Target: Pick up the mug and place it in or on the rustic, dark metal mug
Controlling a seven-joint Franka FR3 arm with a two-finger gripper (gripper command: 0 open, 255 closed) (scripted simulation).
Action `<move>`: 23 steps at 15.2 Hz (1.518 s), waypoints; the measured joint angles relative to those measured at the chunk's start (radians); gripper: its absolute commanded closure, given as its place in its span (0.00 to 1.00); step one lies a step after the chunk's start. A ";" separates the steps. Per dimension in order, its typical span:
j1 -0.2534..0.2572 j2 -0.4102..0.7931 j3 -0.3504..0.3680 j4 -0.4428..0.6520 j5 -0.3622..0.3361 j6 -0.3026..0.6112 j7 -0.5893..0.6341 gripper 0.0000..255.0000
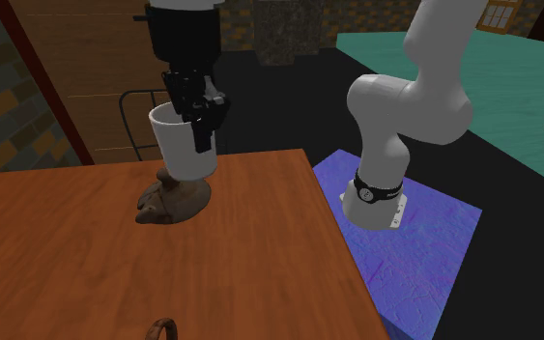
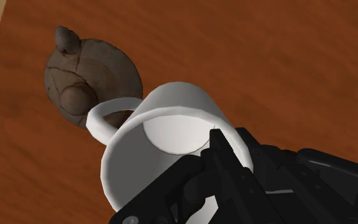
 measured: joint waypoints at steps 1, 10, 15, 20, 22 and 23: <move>0.010 0.017 0.015 0.009 0.008 0.005 0.021 1.00; 0.084 0.253 0.111 0.251 0.060 -0.012 0.163 1.00; 0.117 0.410 0.148 0.450 0.072 -0.057 0.227 1.00; 0.144 0.524 0.175 0.574 0.073 -0.071 0.280 1.00; 0.146 0.529 0.176 0.559 0.073 -0.050 0.284 1.00; 0.145 0.531 0.175 0.546 0.073 -0.036 0.284 1.00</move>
